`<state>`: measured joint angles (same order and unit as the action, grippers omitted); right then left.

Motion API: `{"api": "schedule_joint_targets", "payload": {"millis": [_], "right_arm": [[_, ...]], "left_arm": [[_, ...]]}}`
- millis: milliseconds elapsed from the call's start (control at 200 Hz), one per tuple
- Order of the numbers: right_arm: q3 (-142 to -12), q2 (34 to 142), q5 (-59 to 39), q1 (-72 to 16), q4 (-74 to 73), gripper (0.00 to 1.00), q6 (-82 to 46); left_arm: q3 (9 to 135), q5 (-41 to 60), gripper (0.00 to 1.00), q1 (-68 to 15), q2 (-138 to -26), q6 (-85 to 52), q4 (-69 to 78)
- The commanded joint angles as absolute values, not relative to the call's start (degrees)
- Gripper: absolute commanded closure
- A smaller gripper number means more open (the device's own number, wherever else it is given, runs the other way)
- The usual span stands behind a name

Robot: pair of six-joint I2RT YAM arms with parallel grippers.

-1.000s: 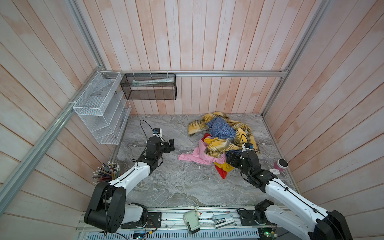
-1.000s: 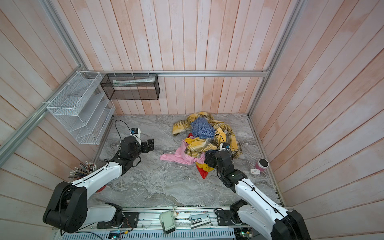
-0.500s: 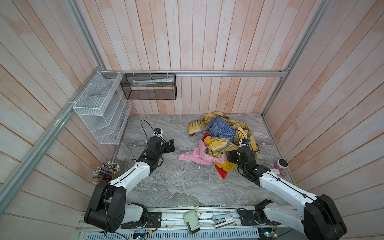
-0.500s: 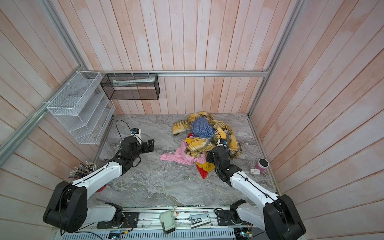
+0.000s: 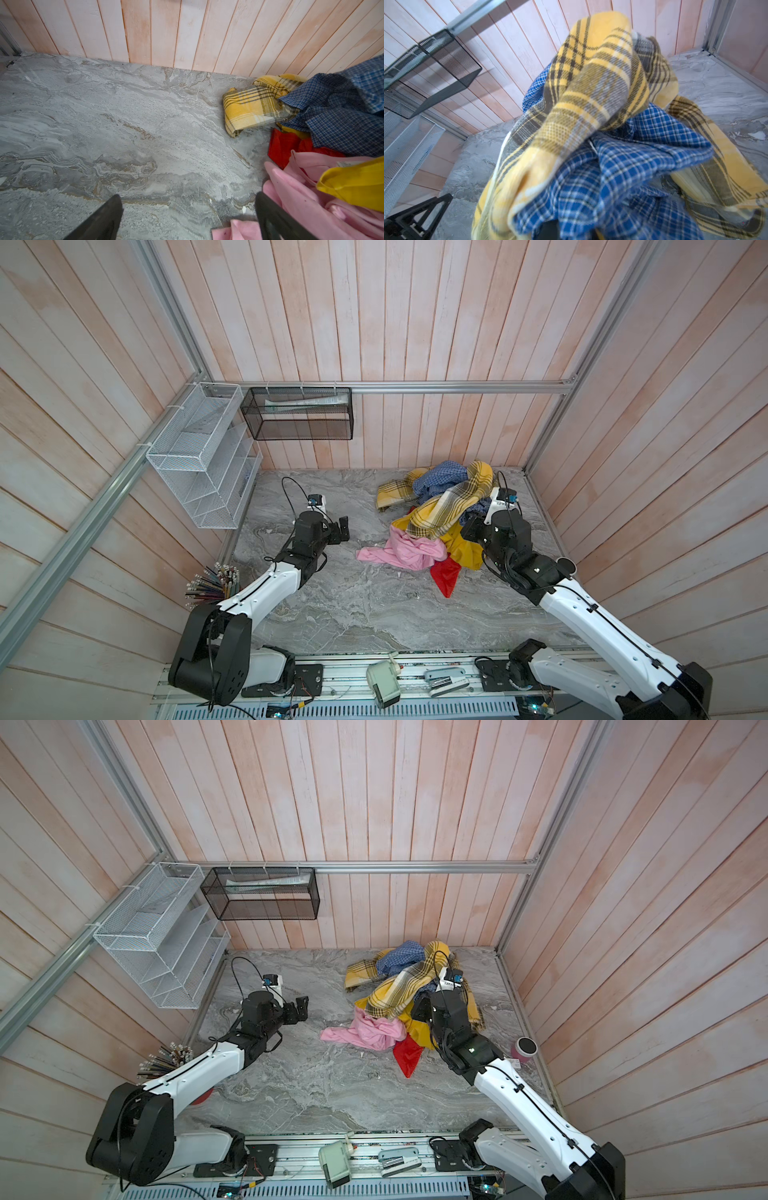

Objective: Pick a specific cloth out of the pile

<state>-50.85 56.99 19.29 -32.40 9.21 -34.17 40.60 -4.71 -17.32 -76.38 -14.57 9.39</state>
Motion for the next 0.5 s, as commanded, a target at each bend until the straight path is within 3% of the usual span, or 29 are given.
{"api": "schedule_joint_targets", "payload": {"millis": [0, 240, 495], "right_arm": [[-56.0, 57.1, 20.7, -33.3, 8.7, 1.0, -32.5], [-56.4, 57.7, 23.1, -34.0, 9.8, 1.0, -31.9], [-47.0, 65.3, 13.8, -36.2, 8.7, 1.0, -32.7]], "left_arm": [[42.2, -5.2, 0.0, -17.5, -75.7, -13.5, 9.2], [41.6, -5.4, 0.0, -17.5, -75.0, -13.7, 9.2], [40.7, -5.2, 0.0, -17.7, -75.2, -14.6, 9.3]]}}
